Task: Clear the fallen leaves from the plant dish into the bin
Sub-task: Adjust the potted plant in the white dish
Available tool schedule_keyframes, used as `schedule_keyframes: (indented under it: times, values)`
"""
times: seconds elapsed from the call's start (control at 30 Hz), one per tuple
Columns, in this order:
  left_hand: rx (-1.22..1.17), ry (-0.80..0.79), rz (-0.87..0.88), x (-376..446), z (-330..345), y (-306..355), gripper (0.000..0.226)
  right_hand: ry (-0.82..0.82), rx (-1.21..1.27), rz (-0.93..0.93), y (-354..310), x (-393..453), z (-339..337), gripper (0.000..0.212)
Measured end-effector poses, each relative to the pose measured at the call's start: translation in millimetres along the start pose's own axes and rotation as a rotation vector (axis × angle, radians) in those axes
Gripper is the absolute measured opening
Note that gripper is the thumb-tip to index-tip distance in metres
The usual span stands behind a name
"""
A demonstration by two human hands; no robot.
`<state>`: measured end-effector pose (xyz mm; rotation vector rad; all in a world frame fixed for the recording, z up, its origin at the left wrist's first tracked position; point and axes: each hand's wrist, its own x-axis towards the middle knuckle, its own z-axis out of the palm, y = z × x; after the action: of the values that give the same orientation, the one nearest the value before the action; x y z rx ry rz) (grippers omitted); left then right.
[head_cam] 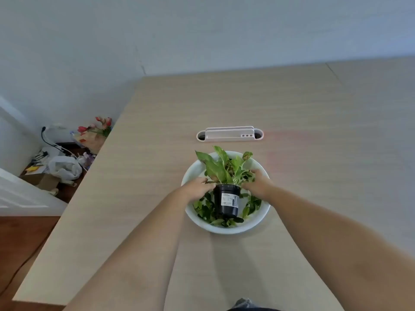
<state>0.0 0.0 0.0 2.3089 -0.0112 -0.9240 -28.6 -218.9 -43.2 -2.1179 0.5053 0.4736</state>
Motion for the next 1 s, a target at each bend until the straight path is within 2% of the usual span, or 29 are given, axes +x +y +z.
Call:
schedule_keyframes:
  times: [0.1,0.13,0.23,0.3,0.43,0.5,0.67,0.8,0.9,1.0]
  values:
    - [-0.209,-0.048,-0.054,6.8,13.5,-13.8,0.055,-0.173,0.179,0.149,3.7,-4.4,8.1,0.024]
    - [-0.267,-0.048,-0.061,8.4,18.4,-19.3,0.059,-0.202,0.211,0.199,2.0,-9.1,11.0,0.018]
    - [-0.414,-0.037,-0.08,14.9,32.2,-29.8,0.073,-0.229,0.328,0.251,2.8,-10.9,20.0,0.032]
    - [-0.498,-0.006,-0.075,14.8,37.9,-30.7,0.094,-0.228,0.415,0.261,3.9,-9.3,26.0,0.042]
    - [-0.581,0.072,-0.086,22.4,40.3,-39.5,0.126,-0.229,0.495,0.247,-0.5,-11.8,30.8,0.04]
    - [-0.61,0.091,-0.063,21.3,36.2,-40.1,0.13,-0.221,0.506,0.211,-6.3,-14.3,30.5,0.037]
    - [-0.707,0.152,0.017,16.0,20.6,-29.8,0.11,-0.168,0.487,0.075,-19.8,-11.6,23.6,0.036]
    - [-0.734,0.175,0.051,13.1,9.4,-11.9,0.077,-0.109,0.472,-0.015,-36.0,-9.4,10.2,0.035]
    - [-0.75,0.194,0.106,14.4,2.2,2.8,0.058,-0.082,0.451,-0.055,-45.6,-4.4,-0.8,0.042]
    - [-0.782,0.198,0.148,14.8,-2.4,15.3,0.049,-0.06,0.464,-0.095,-51.2,-0.8,-8.9,0.041]
